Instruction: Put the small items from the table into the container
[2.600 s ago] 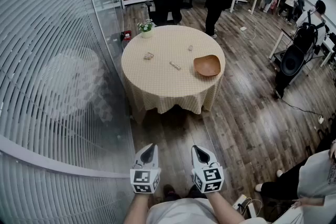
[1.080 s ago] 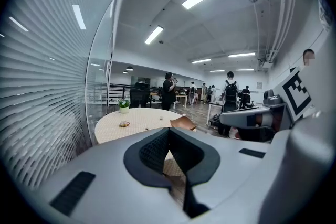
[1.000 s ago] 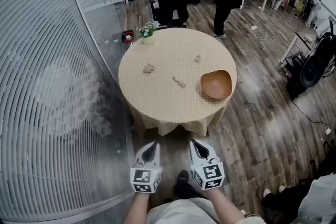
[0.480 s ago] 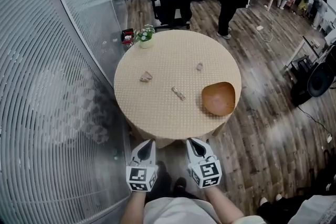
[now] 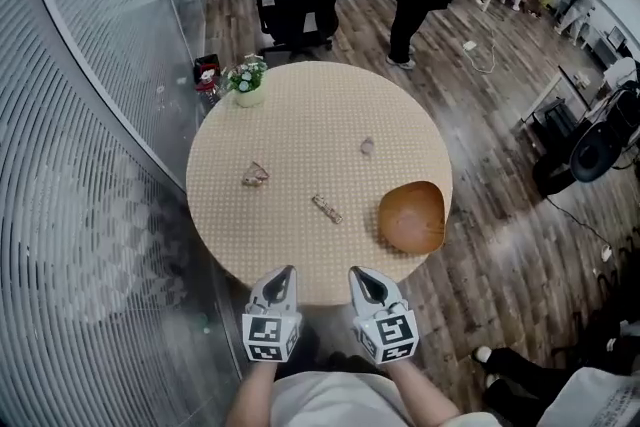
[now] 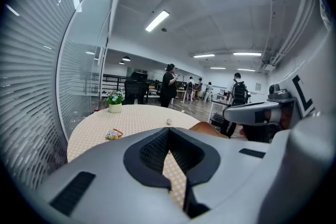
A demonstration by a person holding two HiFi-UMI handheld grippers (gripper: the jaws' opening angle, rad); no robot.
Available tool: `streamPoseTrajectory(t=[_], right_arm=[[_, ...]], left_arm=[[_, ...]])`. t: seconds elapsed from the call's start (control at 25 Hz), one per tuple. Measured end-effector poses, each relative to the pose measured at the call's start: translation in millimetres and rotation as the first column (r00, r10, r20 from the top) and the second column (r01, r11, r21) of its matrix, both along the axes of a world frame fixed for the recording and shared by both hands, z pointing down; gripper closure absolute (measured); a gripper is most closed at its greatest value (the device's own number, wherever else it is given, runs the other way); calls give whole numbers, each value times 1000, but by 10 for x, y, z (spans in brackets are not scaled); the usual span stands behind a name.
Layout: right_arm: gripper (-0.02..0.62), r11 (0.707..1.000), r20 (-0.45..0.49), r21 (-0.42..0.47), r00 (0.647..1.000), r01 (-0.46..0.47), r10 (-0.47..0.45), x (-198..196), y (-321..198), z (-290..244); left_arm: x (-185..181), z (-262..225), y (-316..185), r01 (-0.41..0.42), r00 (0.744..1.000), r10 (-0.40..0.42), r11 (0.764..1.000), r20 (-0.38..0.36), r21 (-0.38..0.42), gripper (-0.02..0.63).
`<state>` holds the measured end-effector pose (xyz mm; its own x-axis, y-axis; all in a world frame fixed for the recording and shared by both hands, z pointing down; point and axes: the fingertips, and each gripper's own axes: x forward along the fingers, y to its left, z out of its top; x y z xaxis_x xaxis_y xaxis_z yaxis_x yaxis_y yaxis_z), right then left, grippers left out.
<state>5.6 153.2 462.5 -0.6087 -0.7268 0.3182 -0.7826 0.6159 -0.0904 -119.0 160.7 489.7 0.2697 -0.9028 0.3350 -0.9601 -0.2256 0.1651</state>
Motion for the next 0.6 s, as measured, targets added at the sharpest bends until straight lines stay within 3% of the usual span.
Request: streamPoseTrajectory(t=[0.2,0.44,0.6], right_arm=[[594,1000,-30,12,999,-17,17,-169,-493,76],[576,998,-48,-31,997,53,-54,-356,-989,456],[489,993,-81,-69,992,93,-98,-495,-1328,927]], left_arm=[[-64,151,-464,-54,998,54,998,-11,-24,601],[-220,92,-819,-29,999,28,1000,-24,-13,600],[-377,-13,-973,13,1000,-13,1000,-27,0,601]])
